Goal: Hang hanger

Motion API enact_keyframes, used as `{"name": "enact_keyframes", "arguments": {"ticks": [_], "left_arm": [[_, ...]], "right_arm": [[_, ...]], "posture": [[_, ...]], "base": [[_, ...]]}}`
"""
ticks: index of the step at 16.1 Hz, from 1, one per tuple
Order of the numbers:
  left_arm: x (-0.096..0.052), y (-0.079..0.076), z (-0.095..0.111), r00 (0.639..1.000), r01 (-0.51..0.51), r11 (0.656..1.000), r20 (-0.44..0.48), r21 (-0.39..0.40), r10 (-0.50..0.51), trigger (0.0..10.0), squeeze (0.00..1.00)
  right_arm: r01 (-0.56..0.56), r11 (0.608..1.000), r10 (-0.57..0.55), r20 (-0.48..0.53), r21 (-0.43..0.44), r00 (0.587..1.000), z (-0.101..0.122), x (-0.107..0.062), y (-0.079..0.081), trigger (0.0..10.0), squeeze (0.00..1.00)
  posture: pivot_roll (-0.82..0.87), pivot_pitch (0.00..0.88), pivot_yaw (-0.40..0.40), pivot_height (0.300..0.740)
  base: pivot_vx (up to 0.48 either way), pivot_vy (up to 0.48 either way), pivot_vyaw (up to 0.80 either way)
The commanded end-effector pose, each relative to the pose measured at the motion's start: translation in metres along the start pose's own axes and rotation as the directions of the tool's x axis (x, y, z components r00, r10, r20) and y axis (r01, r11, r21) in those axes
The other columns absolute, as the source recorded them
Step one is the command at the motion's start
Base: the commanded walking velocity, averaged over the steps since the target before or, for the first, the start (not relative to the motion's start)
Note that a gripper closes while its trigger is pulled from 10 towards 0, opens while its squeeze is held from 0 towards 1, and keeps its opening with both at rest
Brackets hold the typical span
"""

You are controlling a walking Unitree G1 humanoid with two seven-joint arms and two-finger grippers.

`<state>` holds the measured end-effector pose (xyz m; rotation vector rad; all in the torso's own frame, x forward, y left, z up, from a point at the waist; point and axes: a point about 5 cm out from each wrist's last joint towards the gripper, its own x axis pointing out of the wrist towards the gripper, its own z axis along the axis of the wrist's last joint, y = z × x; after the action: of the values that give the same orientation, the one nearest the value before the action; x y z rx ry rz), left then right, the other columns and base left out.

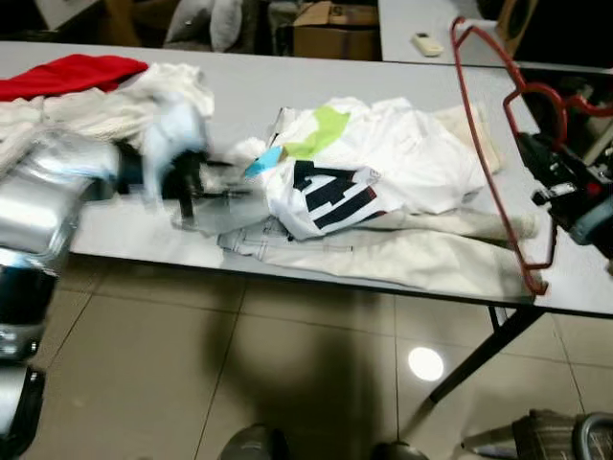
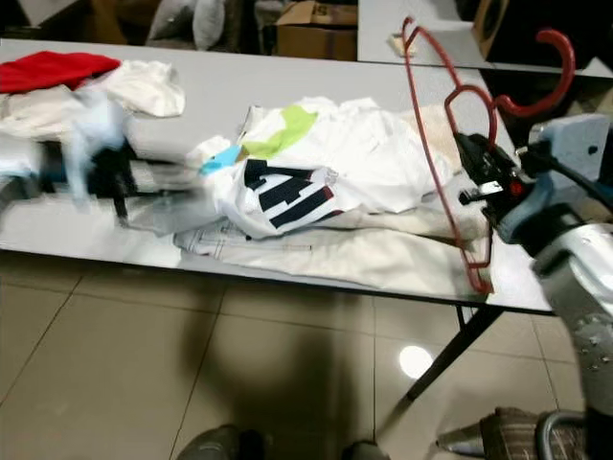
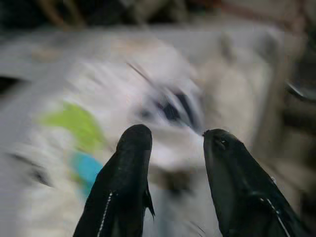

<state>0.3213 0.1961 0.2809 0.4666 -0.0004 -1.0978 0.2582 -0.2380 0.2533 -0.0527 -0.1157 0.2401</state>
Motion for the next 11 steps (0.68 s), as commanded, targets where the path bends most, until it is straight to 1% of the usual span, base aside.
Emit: {"name": "enact_keyframes", "arguments": {"ticks": [1, 2, 3, 4, 5, 6, 7, 8, 9, 10, 11], "left_arm": [[-0.006, 0.012, 0.011, 0.992, -0.107, 0.994, 0.071, -0.006, 0.108, 10.0, 1.00], [-0.016, 0.026, 0.022, 0.946, -0.269, 0.961, 0.172, -0.064, 0.276, 10.0, 1.00], [-0.022, 0.031, 0.028, 0.888, -0.380, 0.913, 0.221, -0.147, 0.404, 10.0, 1.00], [-0.022, 0.031, 0.027, 0.837, -0.470, 0.861, 0.210, -0.195, 0.505, 10.0, 0.75], [-0.019, 0.029, 0.022, 0.818, -0.507, 0.835, 0.184, -0.215, 0.544, 10.0, 0.26], [-0.012, 0.023, 0.013, 0.788, -0.564, 0.795, 0.141, -0.223, 0.599, 10.0, 0.00], [0.003, 0.004, 0.000, 0.760, -0.598, 0.748, 0.093, -0.290, 0.644, 10.0, 0.00], [0.009, -0.010, -0.008, 0.761, -0.606, 0.745, 0.071, -0.278, 0.645, 10.0, 0.00], [0.015, -0.025, -0.016, 0.767, -0.609, 0.747, 0.040, -0.266, 0.640, 10.0, 0.00], [0.018, -0.032, -0.019, 0.770, -0.608, 0.743, 0.023, -0.281, 0.638, 10.0, 0.00], [0.025, -0.047, -0.027, 0.776, -0.604, 0.741, -0.001, -0.294, 0.631, 10.0, 0.00]], "right_arm": [[0.013, 1.000, -0.014, 0.040, 0.021, 0.999, 0.008, 0.001, 0.005, 10.0, 0.00], [0.035, 0.999, -0.037, 0.056, 0.042, 0.998, 0.008, 0.006, 0.015, 10.0, 0.00], [0.033, 0.997, -0.038, 0.068, 0.077, 0.997, 0.009, 0.008, 0.028, 10.0, 0.00], [0.055, 0.996, -0.058, 0.058, 0.064, 0.997, 0.008, 0.009, 0.037, 10.0, 0.00], [0.069, 0.996, -0.072, 0.051, 0.055, 0.996, 0.006, 0.009, 0.042, 10.0, 0.00], [0.089, 0.995, -0.091, 0.050, 0.055, 0.995, 0.003, 0.009, 0.051, 10.0, 0.00], [0.196, 0.972, -0.202, 0.034, 0.128, 0.979, -0.004, 0.006, 0.058, 10.0, 0.00], [0.237, 0.960, -0.239, -0.001, 0.149, 0.971, -0.011, 0.002, 0.064, 10.0, 0.00], [0.239, 0.961, -0.239, -0.013, 0.136, 0.971, -0.014, -0.001, 0.072, 10.0, 0.00], [0.235, 0.964, -0.235, -0.016, 0.124, 0.972, -0.015, -0.003, 0.075, 10.0, 0.00], [0.237, 0.965, -0.236, -0.022, 0.113, 0.972, -0.018, -0.005, 0.081, 10.0, 0.00]], "posture": [[0.02, 0.054, 0.029, 0.740], [0.02, 0.052, 0.021, 0.740], [0.02, 0.049, 0.017, 0.740], [0.02, 0.051, 0.019, 0.740], [0.02, 0.058, 0.027, 0.740], [0.02, 0.067, 0.036, 0.740], [0.01, 0.065, 0.043, 0.740], [0.01, 0.059, 0.047, 0.740], [0.00, 0.055, 0.049, 0.740], [0.00, 0.054, 0.050, 0.740], [0.00, 0.057, 0.055, 0.740]], "base": [[0.000, 0.000, 0.00], [0.000, 0.000, 0.00], [0.000, 0.000, 0.00], [0.000, 0.000, 0.00], [0.000, 0.000, 0.00], [0.000, 0.000, 0.00], [0.000, 0.000, 0.00], [0.000, 0.000, 0.00], [0.000, 0.000, 0.00], [0.000, 0.000, 0.00], [0.000, 0.000, 0.00]]}}
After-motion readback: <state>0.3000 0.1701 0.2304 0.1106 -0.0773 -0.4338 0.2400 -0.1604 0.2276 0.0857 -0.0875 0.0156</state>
